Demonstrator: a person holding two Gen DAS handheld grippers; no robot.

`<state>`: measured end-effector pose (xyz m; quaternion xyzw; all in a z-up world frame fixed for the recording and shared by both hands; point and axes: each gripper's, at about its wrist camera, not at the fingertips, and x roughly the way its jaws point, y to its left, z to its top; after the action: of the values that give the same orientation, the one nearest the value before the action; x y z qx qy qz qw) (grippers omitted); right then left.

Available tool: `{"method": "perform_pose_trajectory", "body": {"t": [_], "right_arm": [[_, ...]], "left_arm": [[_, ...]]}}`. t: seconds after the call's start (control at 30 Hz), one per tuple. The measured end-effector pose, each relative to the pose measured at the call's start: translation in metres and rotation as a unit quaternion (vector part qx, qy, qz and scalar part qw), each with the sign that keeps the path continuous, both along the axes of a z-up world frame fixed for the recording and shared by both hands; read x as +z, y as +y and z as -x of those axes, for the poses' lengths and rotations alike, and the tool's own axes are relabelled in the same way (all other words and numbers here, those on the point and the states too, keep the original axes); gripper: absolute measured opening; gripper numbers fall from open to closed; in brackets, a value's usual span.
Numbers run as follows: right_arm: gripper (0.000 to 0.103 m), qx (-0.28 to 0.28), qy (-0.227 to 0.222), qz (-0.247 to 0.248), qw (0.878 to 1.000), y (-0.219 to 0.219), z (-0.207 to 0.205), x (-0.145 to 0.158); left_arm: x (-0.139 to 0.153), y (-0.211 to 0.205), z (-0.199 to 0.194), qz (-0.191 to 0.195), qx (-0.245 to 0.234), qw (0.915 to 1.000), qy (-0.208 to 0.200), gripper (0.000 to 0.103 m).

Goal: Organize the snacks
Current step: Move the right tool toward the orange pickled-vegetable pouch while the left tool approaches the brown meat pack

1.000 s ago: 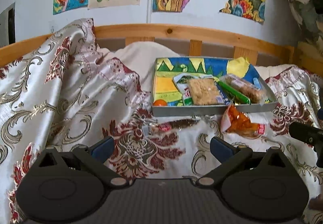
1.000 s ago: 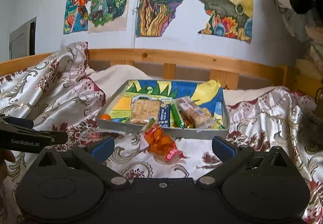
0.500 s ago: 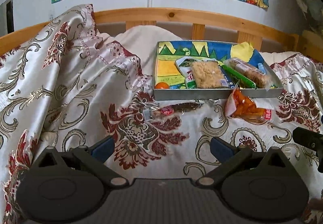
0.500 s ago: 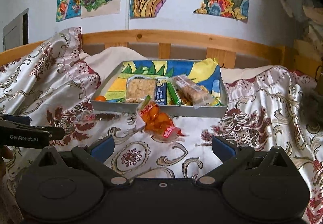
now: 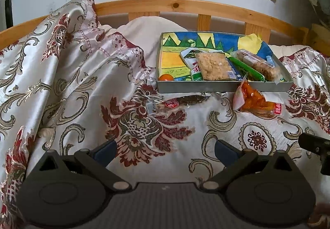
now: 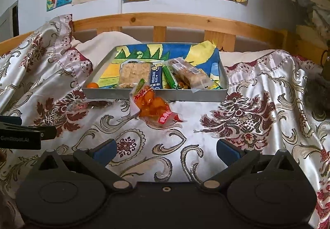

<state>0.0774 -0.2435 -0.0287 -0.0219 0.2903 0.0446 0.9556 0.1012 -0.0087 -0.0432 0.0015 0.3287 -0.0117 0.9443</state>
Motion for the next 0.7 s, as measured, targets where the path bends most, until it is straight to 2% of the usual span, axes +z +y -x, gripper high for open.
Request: {"method": "perform_pose_trajectory", "body": {"t": [0.7], "right_arm": [[0.102,0.001,0.009,0.000,1.000,0.003,-0.012,-0.004]], "left_arm": [[0.000,0.005,-0.011,0.008,0.004,1.0000,-0.004,0.103]]}}
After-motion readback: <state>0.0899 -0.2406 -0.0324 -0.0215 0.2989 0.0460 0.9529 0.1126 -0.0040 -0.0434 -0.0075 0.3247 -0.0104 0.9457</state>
